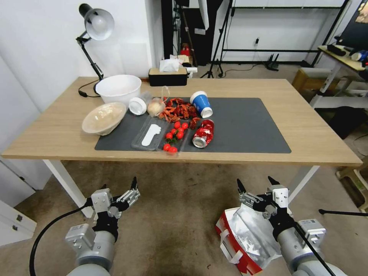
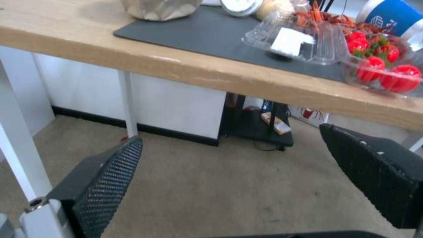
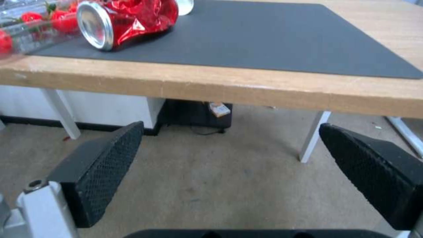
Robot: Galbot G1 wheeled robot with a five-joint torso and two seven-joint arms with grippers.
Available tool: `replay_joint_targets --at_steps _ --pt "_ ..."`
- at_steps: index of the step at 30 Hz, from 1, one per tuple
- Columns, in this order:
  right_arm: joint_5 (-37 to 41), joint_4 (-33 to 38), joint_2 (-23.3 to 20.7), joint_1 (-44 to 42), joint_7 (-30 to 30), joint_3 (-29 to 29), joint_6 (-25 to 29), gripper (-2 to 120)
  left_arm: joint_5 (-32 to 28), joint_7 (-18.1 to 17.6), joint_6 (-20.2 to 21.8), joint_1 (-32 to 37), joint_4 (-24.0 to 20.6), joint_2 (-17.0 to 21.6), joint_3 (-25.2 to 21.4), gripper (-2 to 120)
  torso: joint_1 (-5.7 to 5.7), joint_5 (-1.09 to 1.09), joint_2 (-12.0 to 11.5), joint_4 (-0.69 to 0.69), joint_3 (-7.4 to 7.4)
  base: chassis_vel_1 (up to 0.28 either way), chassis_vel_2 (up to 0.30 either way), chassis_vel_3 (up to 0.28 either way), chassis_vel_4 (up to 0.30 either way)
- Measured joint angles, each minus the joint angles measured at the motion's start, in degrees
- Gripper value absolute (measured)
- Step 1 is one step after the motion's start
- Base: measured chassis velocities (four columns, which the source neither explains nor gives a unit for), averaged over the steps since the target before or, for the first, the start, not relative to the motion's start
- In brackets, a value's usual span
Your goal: Pick up the food delivery bag from the floor and place it on the table.
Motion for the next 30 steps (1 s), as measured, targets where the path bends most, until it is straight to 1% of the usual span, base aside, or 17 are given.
replay_joint_targets --at_steps 2,4,6,11,13,15,17,19,20,23,30 --pt "0.0 -0.1 0.0 0.0 0.0 0.0 0.0 100 0.1 0.1 0.0 0.0 0.0 0.0 0.0 100 -0.41 0.00 -0.9 0.00 -0.45 0.000 0.000 0.000 0.000" --pt "0.0 -0.1 0.0 0.1 0.0 0.0 0.0 100 0.1 0.1 0.0 0.0 0.0 0.0 0.0 100 -0.50 0.00 -1.1 0.00 -0.57 0.000 0.000 0.000 0.000" --pt "0.0 -0.3 0.0 0.2 0.0 0.0 0.0 100 0.1 0.1 0.0 0.0 0.0 0.0 0.0 100 -0.91 0.00 -2.1 0.00 -1.15 0.000 0.000 0.000 0.000" --pt "0.0 -0.4 -0.1 0.3 0.0 0.0 0.0 100 0.2 0.1 0.1 0.0 0.0 0.1 0.0 100 -1.32 0.00 -3.0 0.00 -1.68 0.000 0.000 0.000 0.000" --pt "0.0 -0.6 0.0 0.3 0.0 0.0 0.0 100 0.3 0.1 0.1 0.1 0.2 0.1 0.0 100 -1.67 0.00 -3.9 0.00 -2.24 0.000 0.000 0.000 0.000" --pt "0.0 -0.6 0.0 0.3 -0.1 0.0 0.0 100 0.3 0.1 0.1 0.1 0.2 0.1 0.0 100 -1.79 0.00 -4.2 0.00 -2.42 0.000 0.000 0.000 0.000" --pt "0.1 -0.7 -0.1 0.3 -0.1 0.0 0.0 100 0.3 0.1 0.1 0.1 0.3 0.1 0.0 100 -2.25 0.00 -5.2 0.00 -3.00 0.000 0.000 0.000 0.000" --pt "0.1 -0.8 -0.1 0.3 -0.1 0.0 0.0 100 0.4 0.1 0.1 0.1 0.3 0.1 0.0 100 -2.35 0.00 -5.4 0.00 -3.12 0.000 0.000 0.000 0.000" --pt "0.1 -0.9 -0.1 0.4 -0.1 0.0 0.0 100 0.4 0.1 0.1 0.1 0.3 0.2 0.0 100 -2.61 0.00 -6.1 0.00 -3.48 0.000 0.000 0.000 0.000" --pt "0.2 -1.1 -0.2 0.4 -0.1 0.0 0.0 100 0.4 0.1 0.1 0.1 0.4 0.2 0.0 100 -2.97 0.00 -7.0 0.00 -4.01 0.000 0.000 0.000 0.000" --pt "0.2 -1.3 -0.3 0.5 -0.1 0.0 -0.1 100 0.4 0.1 0.1 0.0 0.5 0.2 0.0 100 -3.62 0.00 -8.5 0.00 -4.88 0.000 0.000 0.000 0.000"
